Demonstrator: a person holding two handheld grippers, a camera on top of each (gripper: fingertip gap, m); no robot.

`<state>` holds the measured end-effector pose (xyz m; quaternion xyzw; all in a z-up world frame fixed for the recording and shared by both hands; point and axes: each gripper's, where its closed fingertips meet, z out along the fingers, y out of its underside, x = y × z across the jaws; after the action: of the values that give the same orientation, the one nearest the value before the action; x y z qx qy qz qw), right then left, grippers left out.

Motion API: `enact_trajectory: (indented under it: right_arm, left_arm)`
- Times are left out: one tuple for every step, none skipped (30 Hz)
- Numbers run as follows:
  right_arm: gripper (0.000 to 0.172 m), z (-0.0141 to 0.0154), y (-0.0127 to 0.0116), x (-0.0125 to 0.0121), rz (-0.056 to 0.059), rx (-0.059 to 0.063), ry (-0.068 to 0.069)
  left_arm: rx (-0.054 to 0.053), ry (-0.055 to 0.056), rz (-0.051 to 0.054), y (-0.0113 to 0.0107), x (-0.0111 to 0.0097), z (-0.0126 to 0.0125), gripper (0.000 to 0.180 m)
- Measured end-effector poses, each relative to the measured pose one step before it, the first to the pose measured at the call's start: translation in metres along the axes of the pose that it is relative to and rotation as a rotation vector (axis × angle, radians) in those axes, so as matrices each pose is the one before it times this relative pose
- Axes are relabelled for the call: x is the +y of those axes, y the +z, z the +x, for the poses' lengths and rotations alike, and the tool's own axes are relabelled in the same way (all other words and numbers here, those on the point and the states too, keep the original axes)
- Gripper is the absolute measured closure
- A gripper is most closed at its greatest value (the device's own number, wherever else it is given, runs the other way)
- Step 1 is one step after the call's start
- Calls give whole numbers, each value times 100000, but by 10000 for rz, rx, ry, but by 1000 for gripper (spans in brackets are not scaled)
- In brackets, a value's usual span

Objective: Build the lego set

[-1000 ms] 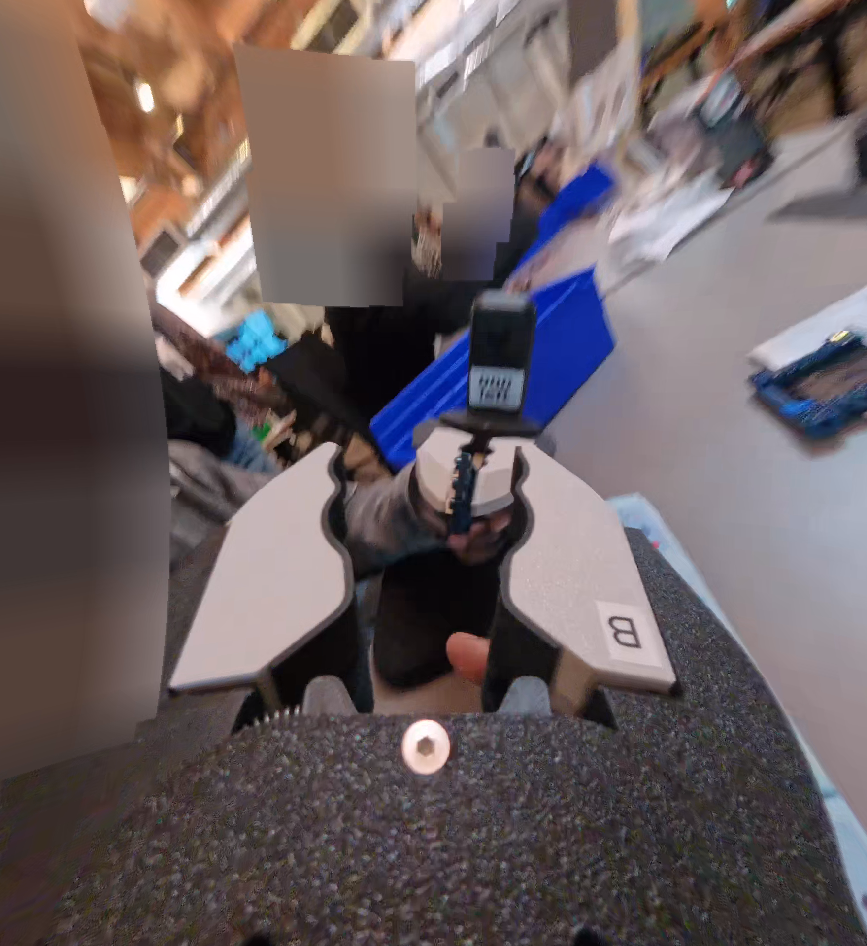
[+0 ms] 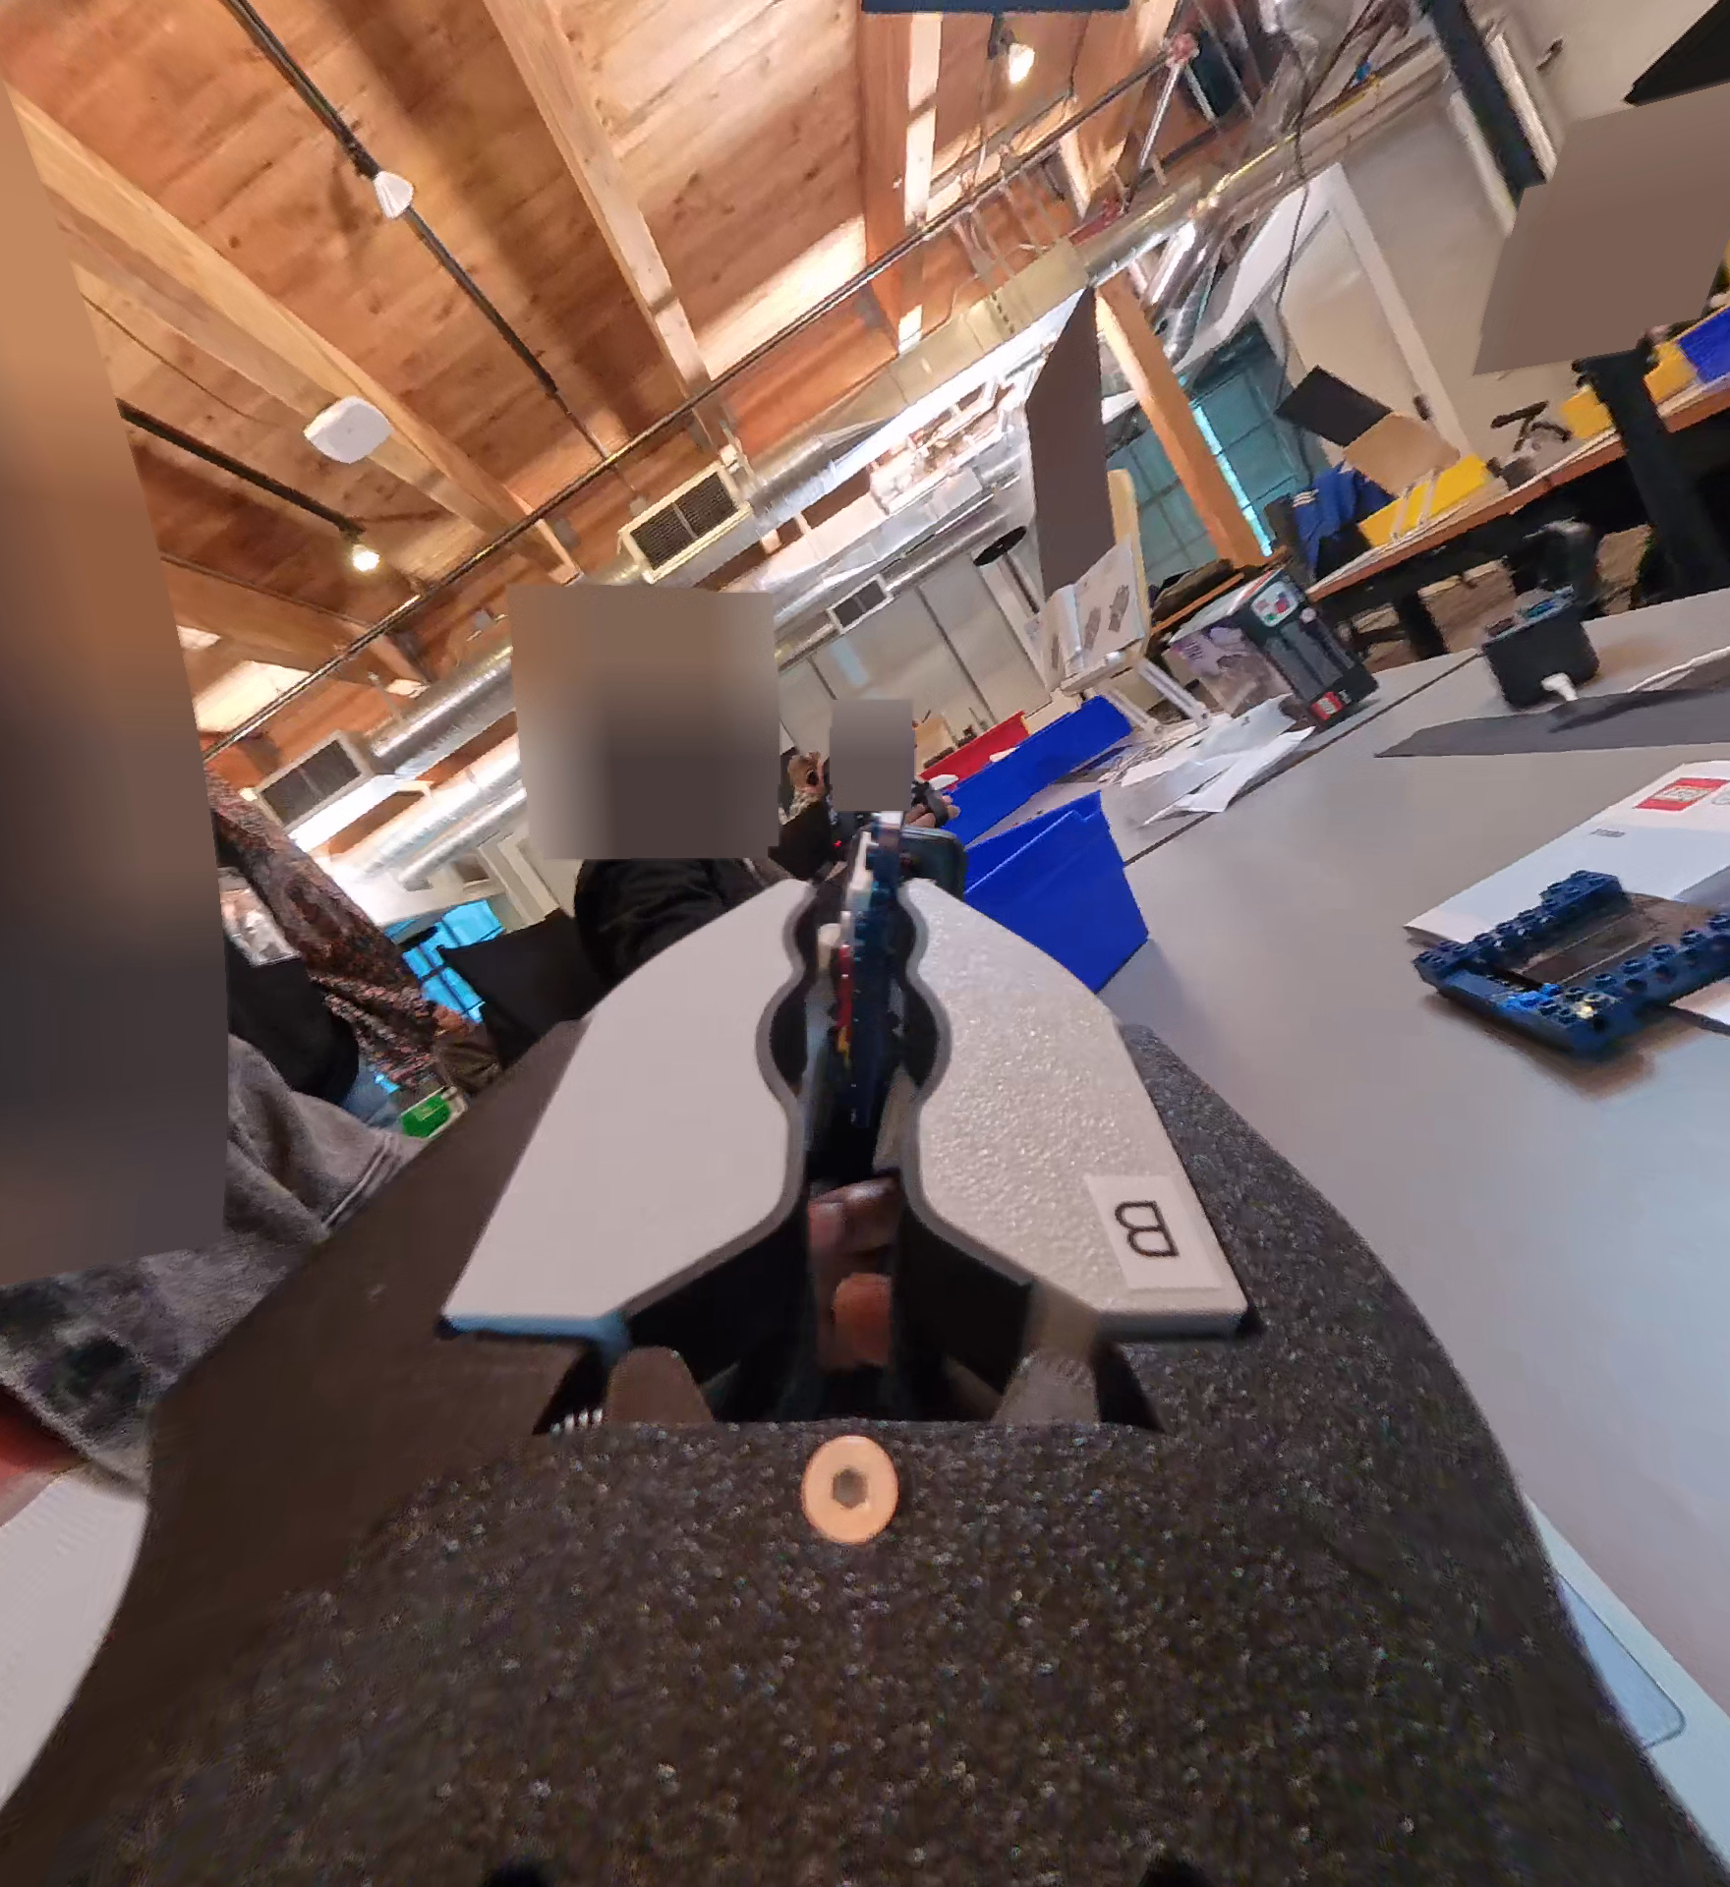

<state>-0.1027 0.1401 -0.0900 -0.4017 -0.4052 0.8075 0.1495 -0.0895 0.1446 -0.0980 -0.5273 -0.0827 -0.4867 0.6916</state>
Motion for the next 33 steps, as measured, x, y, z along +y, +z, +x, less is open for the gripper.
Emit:
enact_trajectory:
  right_arm:
    - [163, 75, 28, -3, 123, 116, -143]
    - [163, -21, 27, 28, -19, 36, -88]
    - [163, -18, 38, 22, -96, 6, -52]
    - [163, 16, 25, -13, -65, 15, -46]
    - [163, 49, 34, -29, -1, 13, 25]
    - [160, 144, 72, 7, 14, 44, 180]
    - [132, 119, 132, 198, -75, -18, 305]
    - [115, -196, 135, 387, -158, -259, 234]
    - [124, -216, 109, 387, -109, -225, 83]
    - [128, -7, 107, 237, -9, -16, -26]
    - [134, -39, 71, 82, 62, -5, -120]
    - [140, 11, 2, -38, 99, 45, -122]
    - [144, 106, -61, -66, 81, 86, -73]
    - [148, 108, -102, -41, 29, 55, -24]
    - [151, 71, -104, -30, 44, 27, -16]
    - [153, 65, -102, -44, 60, 32, -24]
    - [156, 92, -63, -14, 29, 82, -55]
    - [156, 164, -91, -1, -18, 166, -137]
    - [158, 141, -98, -4, -51, 169, -230]
    - [160, -63, -85, -29, -62, 30, -262]
    - [166, -116, -77, -31, -54, -7, -163]
    - [167, -66, -56, -49, -27, -7, -47]
    - [167, -158, -67, -69, -11, -120, 31]
    - [167, -111, -119, -115, -16, -129, 115]
    - [167, -46, -193, -219, -7, -96, 137]
    - [167, -44, -268, -292, -45, -118, 146]
    - [167, -13, -279, -128, -206, -128, 210]
    - [167, 58, -284, 145, -391, -94, 271]
    - [167, 67, -246, 392, -484, -82, 259]
    - [167, 8, -158, 576, -526, -103, 241]
    - [167, 2, -81, 631, -508, -84, 231]
    - [167, 14, -9, 551, -390, -44, 163]
    - [167, 45, 40, 344, -238, 9, 81]
  left_arm:
    - [-63, 84, 69, 16, -7, 15, 172]
    - [-72, 172, 50, -22, -24, 13, 172]
    - [-43, 143, 31, -32, -25, 44, 172]
    - [-44, 65, 25, -8, -30, -17, 172]
    - [-5, -14, 66, 1, -67, -9, 172]
    - [53, -71, 265, -42, -310, 40, 172]
    - [120, -138, 498, -174, -651, 114, 173]
    - [62, -164, 446, -220, -621, -6, 173]
    - [21, -160, 235, -137, -340, -89, 173]
    - [29, -209, 57, -20, -57, -111, 173]
    - [83, -250, -20, 51, 124, -27, 172]
    - [136, -200, -8, 77, 147, 101, 173]
    - [85, -115, 35, 63, 41, 89, 173]
    - [28, 14, -68, 67, 122, 46, 173]
    - [1, 85, -91, 67, 138, 42, 173]
    - [-7, 106, -73, 88, 113, 58, 173]
    - [-68, 125, -59, 52, 91, -26, 172]
    - [-213, 198, -72, -13, 72, -220, 172]
    - [-211, 263, -155, -23, 103, -199, 173]
    - [-157, 367, -176, 10, 72, -85, 173]
    - [-150, 467, -174, 15, 36, -28, 172]
    - [-58, 441, -200, 75, 71, 128, 172]
    - [-12, 368, -189, 80, 72, 171, 172]
    - [-78, 312, -243, 88, 130, 35, 169]
    - [-24, 300, -296, 44, 127, 26, 160]
    - [37, 249, -332, 52, 79, 39, 151]
    - [90, 180, -329, -5, 19, 27, 147]
    - [132, 100, -330, -56, 59, 2, 147]
    - [60, -25, -294, -61, 117, -121, 146]
    - [75, -111, -208, -38, 133, -106, 145]
    - [81, -210, -156, 14, 183, -92, 145]
    - [191, -244, -128, 67, 251, 86, 148]
    - [284, -210, -171, 97, 361, 249, 158]
